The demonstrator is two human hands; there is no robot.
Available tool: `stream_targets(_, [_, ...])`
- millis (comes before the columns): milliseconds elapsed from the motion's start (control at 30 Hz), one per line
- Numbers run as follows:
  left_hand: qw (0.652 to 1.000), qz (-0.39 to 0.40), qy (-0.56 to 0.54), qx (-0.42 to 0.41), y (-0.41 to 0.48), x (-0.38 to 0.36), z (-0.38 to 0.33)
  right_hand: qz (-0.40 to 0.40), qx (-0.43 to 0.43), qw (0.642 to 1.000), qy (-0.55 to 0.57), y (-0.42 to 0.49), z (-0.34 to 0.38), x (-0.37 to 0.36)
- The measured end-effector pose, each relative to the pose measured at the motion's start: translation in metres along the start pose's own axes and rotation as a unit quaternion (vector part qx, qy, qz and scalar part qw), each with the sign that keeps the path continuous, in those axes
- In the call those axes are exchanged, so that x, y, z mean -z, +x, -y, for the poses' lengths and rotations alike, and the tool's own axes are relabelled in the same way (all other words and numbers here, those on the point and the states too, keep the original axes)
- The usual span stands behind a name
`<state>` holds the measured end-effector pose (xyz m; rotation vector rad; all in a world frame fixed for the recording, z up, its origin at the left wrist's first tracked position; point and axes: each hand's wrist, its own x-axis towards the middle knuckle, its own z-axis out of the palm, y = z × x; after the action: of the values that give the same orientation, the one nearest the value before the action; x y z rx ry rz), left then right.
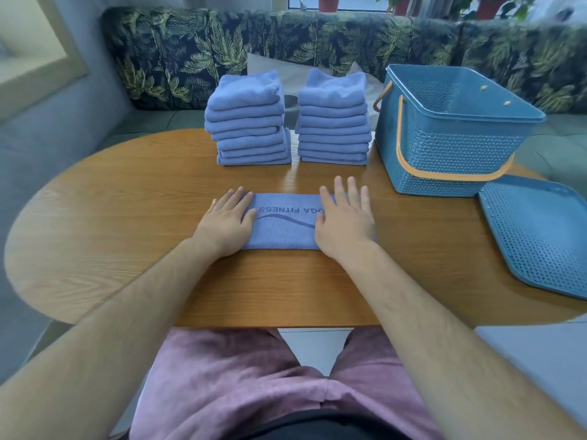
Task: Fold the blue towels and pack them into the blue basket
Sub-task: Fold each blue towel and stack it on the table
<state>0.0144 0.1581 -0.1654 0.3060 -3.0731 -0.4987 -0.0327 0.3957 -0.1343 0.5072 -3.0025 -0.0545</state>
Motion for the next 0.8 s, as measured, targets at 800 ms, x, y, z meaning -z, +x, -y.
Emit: stream_targets(800, [0.980,0.034,-0.056,-0.188,-0.058,-0.015,-0.031,0.059,0.161,0.958,0.231,-0.047,-0.050,-0.025])
